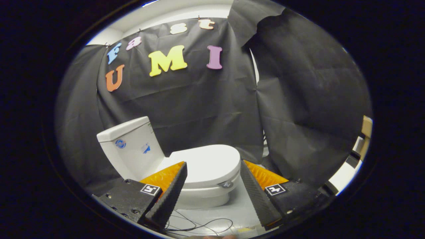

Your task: Open the toilet lid.

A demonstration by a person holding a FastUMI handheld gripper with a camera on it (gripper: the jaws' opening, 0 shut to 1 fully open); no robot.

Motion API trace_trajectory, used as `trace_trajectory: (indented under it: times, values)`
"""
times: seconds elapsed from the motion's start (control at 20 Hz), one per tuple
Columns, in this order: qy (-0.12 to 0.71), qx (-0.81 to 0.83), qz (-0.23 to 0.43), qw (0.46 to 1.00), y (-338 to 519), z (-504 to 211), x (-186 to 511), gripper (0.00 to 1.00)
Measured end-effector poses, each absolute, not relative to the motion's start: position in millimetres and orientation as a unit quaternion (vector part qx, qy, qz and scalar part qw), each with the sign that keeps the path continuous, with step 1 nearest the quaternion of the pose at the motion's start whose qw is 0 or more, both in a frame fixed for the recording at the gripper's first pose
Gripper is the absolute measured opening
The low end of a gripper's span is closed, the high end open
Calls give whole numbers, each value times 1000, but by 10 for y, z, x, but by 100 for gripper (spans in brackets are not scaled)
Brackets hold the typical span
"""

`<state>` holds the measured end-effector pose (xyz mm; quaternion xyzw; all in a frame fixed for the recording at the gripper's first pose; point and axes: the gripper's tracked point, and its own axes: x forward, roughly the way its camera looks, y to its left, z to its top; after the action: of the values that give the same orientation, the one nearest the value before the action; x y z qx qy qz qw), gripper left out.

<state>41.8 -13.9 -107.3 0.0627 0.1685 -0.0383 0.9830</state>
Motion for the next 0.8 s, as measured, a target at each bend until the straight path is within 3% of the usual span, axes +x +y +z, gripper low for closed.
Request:
trace_trajectory:
  times: [0.55,0.8]
  values:
    - [352,270,-71,893,-427,-2187,1000,99]
    - [382,337,-91,856,-541,-2597,1253,98]
